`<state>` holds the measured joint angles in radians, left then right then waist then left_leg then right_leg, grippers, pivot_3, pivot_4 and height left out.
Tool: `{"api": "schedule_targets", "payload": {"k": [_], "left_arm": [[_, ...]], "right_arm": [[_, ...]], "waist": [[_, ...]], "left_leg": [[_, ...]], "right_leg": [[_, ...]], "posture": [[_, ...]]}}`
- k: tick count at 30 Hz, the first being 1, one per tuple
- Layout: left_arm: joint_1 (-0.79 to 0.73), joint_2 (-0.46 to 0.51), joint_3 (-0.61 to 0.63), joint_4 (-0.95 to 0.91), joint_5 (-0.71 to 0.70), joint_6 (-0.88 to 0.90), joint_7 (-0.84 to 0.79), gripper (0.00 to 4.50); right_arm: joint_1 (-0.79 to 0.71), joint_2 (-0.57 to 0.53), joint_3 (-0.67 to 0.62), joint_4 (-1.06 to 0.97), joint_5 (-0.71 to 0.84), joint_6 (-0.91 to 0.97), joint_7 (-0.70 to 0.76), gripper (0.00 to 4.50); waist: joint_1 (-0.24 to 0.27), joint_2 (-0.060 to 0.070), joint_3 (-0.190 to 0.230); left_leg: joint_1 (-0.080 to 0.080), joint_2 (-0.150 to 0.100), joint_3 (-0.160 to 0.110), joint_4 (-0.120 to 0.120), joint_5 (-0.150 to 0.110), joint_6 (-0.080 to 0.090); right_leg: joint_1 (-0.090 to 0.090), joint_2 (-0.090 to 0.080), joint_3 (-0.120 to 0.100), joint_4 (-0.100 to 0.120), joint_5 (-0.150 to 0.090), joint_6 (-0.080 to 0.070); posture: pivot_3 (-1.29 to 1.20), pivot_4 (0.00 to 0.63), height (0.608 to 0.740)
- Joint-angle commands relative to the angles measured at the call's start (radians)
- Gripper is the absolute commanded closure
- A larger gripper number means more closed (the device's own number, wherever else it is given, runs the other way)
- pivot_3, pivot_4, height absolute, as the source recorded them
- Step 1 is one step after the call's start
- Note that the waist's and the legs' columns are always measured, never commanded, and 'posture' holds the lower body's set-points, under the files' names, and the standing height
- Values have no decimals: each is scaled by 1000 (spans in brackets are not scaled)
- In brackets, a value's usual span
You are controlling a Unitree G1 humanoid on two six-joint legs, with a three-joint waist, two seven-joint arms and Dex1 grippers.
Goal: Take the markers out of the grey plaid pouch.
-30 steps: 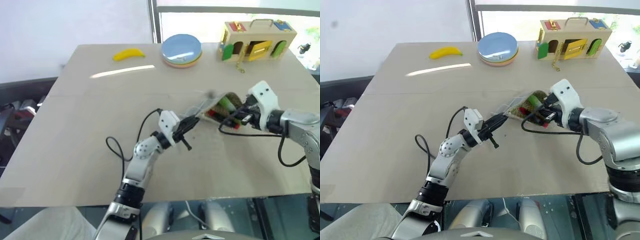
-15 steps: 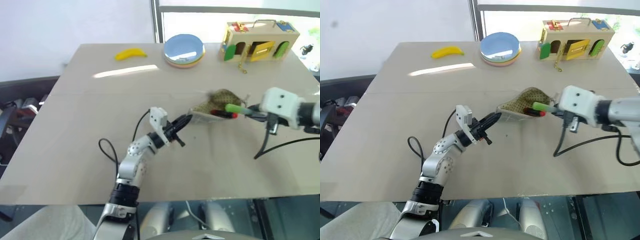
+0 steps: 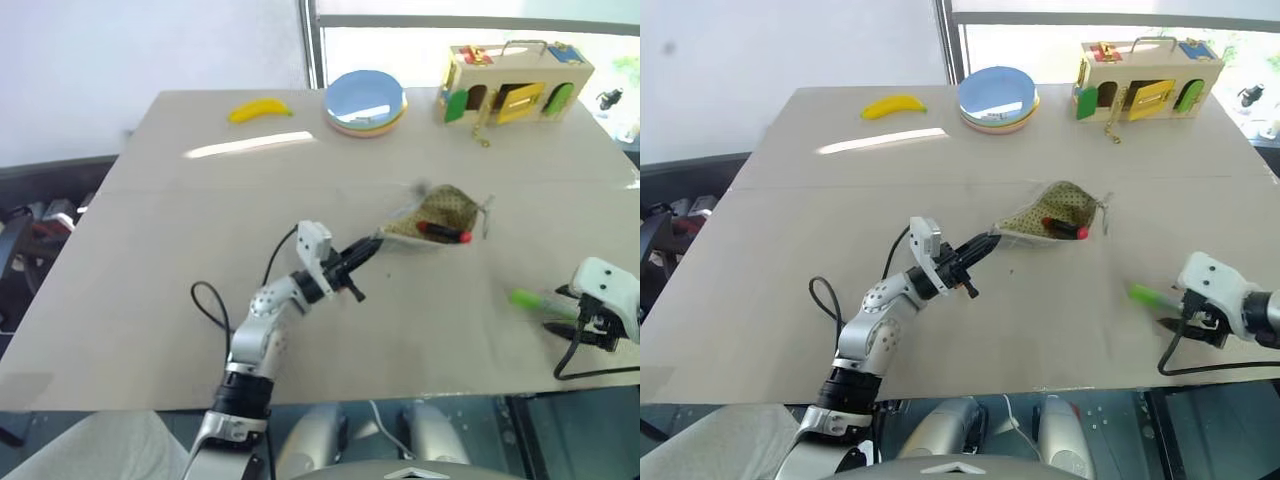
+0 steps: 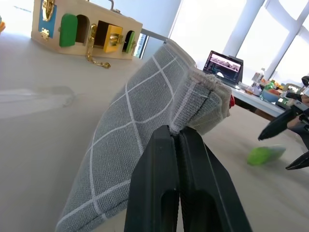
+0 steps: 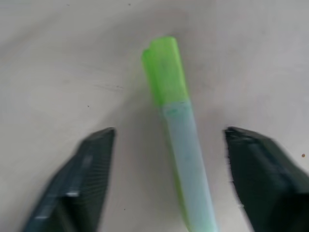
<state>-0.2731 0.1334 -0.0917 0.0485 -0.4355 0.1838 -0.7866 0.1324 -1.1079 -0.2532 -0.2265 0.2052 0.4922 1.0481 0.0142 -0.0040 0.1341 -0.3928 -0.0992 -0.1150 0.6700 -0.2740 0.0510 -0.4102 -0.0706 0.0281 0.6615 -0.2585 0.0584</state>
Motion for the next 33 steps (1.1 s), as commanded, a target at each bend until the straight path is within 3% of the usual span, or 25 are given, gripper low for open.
{"api": "schedule_targets", "payload": {"k": [1,6,11,18,26,29,33], "left_arm": [[-2,1,-2,-35,-10,-5,-13,4500],[5,-5,-16,-37,-2,-10,-19,4500],[2,-21,-33,-21,7,-24,-18,4500],[9,-31,-50,-8,26,-56,-28,4500],[13,-38,-61,-10,31,-67,-32,4500],[12,-42,-62,-10,33,-67,-32,4500],[9,-45,-59,-6,33,-69,-30,4500]], "right_arm": [[-125,-2,-90,-81,107,135,-27,42],[-438,50,-41,-187,281,401,-128,42],[-642,181,109,-172,313,530,-237,42],[-703,275,285,-88,282,549,-266,42],[-768,332,470,168,97,375,-264,42],[-781,335,496,218,55,332,-253,813],[-780,329,496,220,36,318,-227,2735]], "waist": [[-1,0,0],[1,-1,1],[7,-2,1],[3,-2,1],[-2,-1,1],[-2,-1,1],[-1,-1,1]], "left_leg": [[0,0,0,0,0,0],[0,1,-1,-1,0,0],[-4,-1,-3,0,0,0],[-5,-1,-3,-1,0,0],[-4,-1,-2,0,0,0],[-4,-1,-2,0,0,0],[-4,-1,-2,0,0,0]], "right_leg": [[0,0,0,0,0,0],[0,0,-1,0,0,0],[-1,-1,-3,-4,0,0],[-3,-1,-3,-3,0,0],[-3,-1,-2,-1,0,0],[-3,-1,-2,-1,0,0],[-3,-1,-2,-1,0,0]], "posture": [[0,150,740],[0,150,740],[0,150,740],[0,150,740],[0,150,740],[0,150,740],[0,150,740]]}}
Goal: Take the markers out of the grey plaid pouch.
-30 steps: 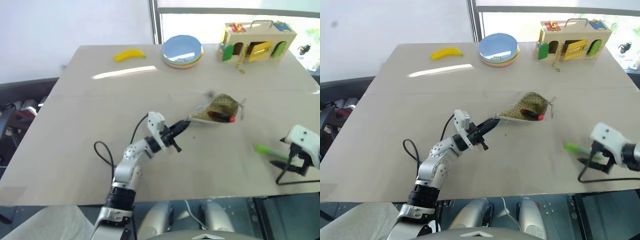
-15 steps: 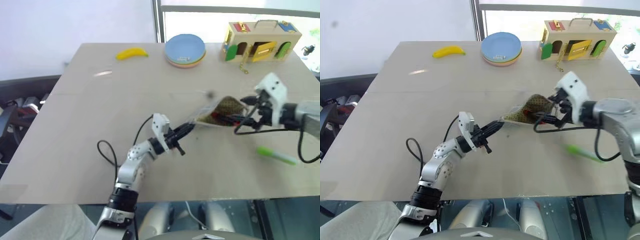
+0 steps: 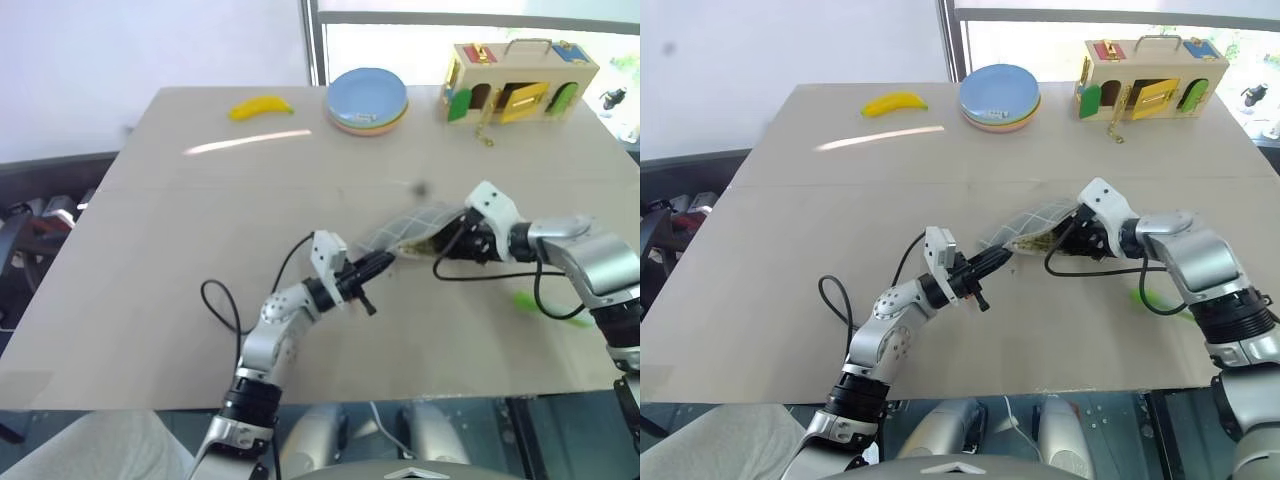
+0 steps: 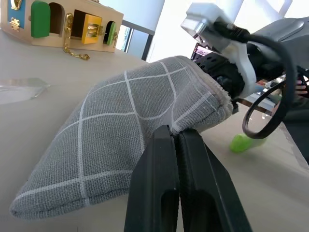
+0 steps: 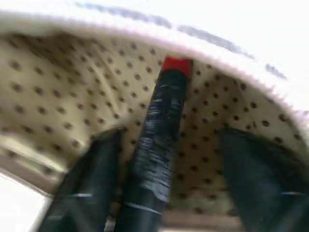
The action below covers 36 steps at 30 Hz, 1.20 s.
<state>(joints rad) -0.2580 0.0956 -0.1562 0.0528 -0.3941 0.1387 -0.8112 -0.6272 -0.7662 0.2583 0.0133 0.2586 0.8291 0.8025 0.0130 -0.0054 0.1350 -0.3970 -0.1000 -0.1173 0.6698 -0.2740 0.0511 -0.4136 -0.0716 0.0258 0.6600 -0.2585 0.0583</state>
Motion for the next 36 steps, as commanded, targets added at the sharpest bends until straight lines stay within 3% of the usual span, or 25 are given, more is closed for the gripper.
{"api": "schedule_targets", "payload": {"k": [1,2,3,8,13,17,20,26,31,36], "left_arm": [[-5,-8,6,-10,-8,-23,-4,4500],[-5,-9,6,-11,-8,-23,-4,4500],[-5,-10,6,-11,-8,-22,-4,4500],[-5,-8,7,-10,-9,-20,-6,4500],[2,2,15,-14,-13,-15,-7,4500],[3,11,33,-13,-17,-14,1,4500],[-15,19,60,2,-19,-15,10,4500],[-27,41,97,8,-17,-25,7,4500],[-24,61,112,1,-14,-27,8,4500],[-30,78,131,-4,-9,-33,15,4500]], "right_arm": [[-17,-17,-19,-27,-20,-17,24,3195],[-13,-26,-21,-40,-24,-15,30,3801],[-9,-36,-23,-55,-28,-14,37,4026],[-3,-110,-96,-220,31,73,79,4031],[40,-234,-252,-420,182,174,175,4031],[184,-402,-356,-493,212,164,266,4031],[384,-462,-489,-462,186,17,355,4031],[634,-424,-535,-262,18,-329,339,4031],[567,-294,-458,-48,-65,-528,231,4031],[509,-253,-425,70,-133,-643,185,1757]], "waist": [[0,0,0],[0,0,0],[0,0,0],[1,0,0],[3,0,0],[8,0,0],[8,0,0],[3,0,0],[-1,1,0],[3,1,0]], "left_leg": [[0,0,0,0,0,0],[0,0,0,0,0,0],[0,0,0,0,0,0],[0,0,0,0,0,0],[-1,0,-1,0,0,0],[-1,0,-1,0,0,0],[-1,0,-1,0,0,0],[1,0,1,0,0,0],[3,1,3,0,0,0],[4,1,4,0,0,0]], "right_leg": [[0,0,0,0,0,0],[0,0,0,0,0,0],[0,0,0,0,0,0],[0,0,0,0,0,0],[0,0,-1,-1,0,0],[1,0,-1,-2,0,0],[1,0,-1,-2,0,0],[2,0,1,0,0,0],[2,1,3,2,0,0],[2,1,3,2,0,0]], "posture": [[0,150,740],[0,150,740],[0,150,740],[0,150,740],[0,150,740],[0,150,740],[0,150,740],[0,150,740],[0,150,740],[0,150,740]]}}
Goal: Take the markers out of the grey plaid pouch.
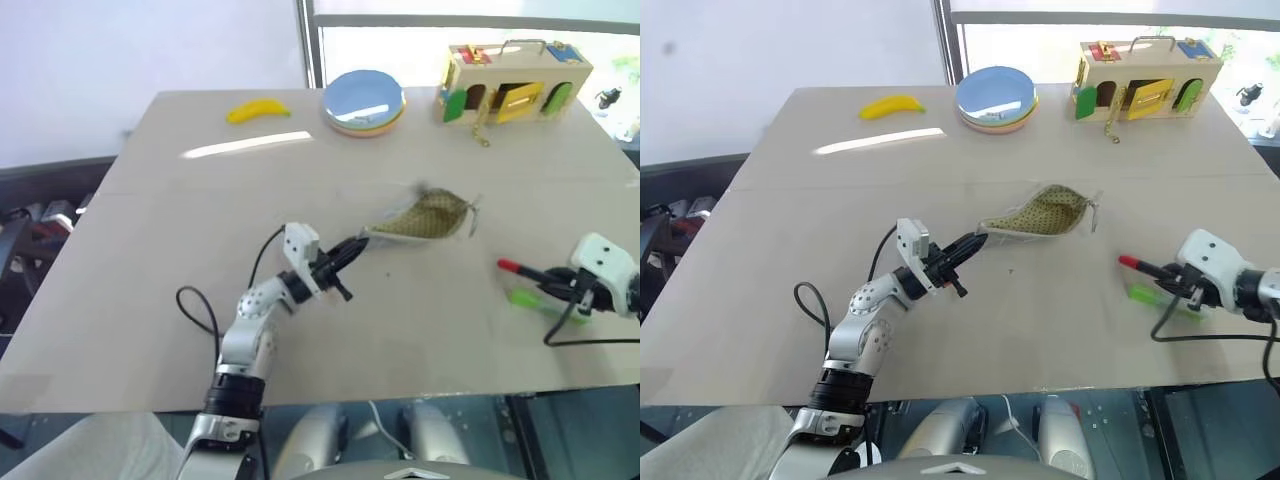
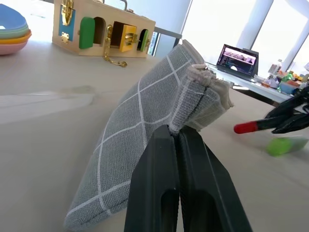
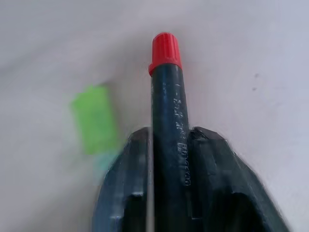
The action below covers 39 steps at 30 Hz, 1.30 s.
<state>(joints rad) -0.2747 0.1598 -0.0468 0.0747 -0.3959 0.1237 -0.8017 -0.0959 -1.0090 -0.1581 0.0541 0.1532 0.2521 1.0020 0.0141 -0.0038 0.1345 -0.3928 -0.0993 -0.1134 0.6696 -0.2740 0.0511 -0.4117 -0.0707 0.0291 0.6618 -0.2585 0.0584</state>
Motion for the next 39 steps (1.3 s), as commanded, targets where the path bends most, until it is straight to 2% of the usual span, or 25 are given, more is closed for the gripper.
{"api": "schedule_targets", "payload": {"k": [1,2,3,9,13,14,15,17,18,26,30,34,39], "left_arm": [[-14,19,26,-27,-6,-22,8,4500],[-15,25,33,-28,-2,-29,13,4500],[-17,32,40,-25,6,-43,18,4500],[-75,126,120,73,92,-161,85,4500],[-44,192,153,40,77,-124,90,3218],[-19,215,150,17,83,-136,69,2447],[7,240,144,-6,95,-140,55,2204],[75,291,141,-69,102,-115,34,1348],[111,311,152,-98,95,-106,28,1071],[436,446,276,-311,-37,102,-15,1071],[614,442,323,-389,-74,121,-26,1071],[702,439,321,-424,-65,115,-27,1071],[748,420,337,-462,-111,109,-36,1071]], "right_arm": [[-24,-12,-7,37,-38,-75,-20,1215],[-26,-17,-8,40,-50,-90,-26,812],[-28,-18,-16,35,-51,-98,-29,136],[-37,34,-129,-172,149,87,-28,55],[54,68,-167,-316,239,153,-10,0],[82,81,-187,-352,266,171,-13,0],[107,94,-206,-384,294,189,-17,0],[167,126,-256,-451,358,230,-27,0],[205,147,-281,-483,389,249,-31,0],[548,318,-396,-609,463,184,-11,0],[686,387,-427,-544,439,65,62,0],[723,390,-427,-464,416,-7,100,0],[706,366,-427,-384,420,-39,134,0]], "waist": [[2,0,0],[3,0,0],[2,0,0],[-2,0,0],[2,0,0],[2,0,0],[4,0,0],[4,0,0],[3,0,0],[2,1,0],[2,4,2],[2,4,3],[2,4,3]], "left_leg": [[0,0,-1,0,0,0],[0,0,-1,0,0,0],[0,0,-1,0,0,0],[0,1,-1,0,0,0],[0,1,-2,-1,0,0],[-2,0,-3,-1,0,0],[-2,0,-3,-1,0,0],[-3,-1,-3,-1,0,1],[-4,-1,-3,-1,0,1],[2,0,-3,-2,-3,4],[9,1,-3,-6,-4,5],[14,1,-2,-6,-8,3],[14,1,-2,-6,-8,3]], "right_leg": [[0,0,-1,0,0,0],[0,0,-1,-1,0,0],[0,0,-1,-1,0,0],[0,0,-1,0,0,0],[0,0,-1,-1,0,0],[0,0,-2,-2,0,0],[0,0,-2,-3,0,0],[-1,-1,-2,-4,0,0],[-1,-1,-2,-4,0,0],[3,-1,-2,-2,0,0],[9,-1,-1,-4,0,0],[16,-2,-1,-9,-1,-1],[16,-2,-2,-9,-2,-3]], "posture": [[0,150,740],[0,150,740],[0,150,740],[0,150,740],[0,150,740],[0,150,740],[0,150,740],[0,150,740],[0,150,740],[0,150,740],[0,150,740],[0,150,740],[0,150,740]]}}
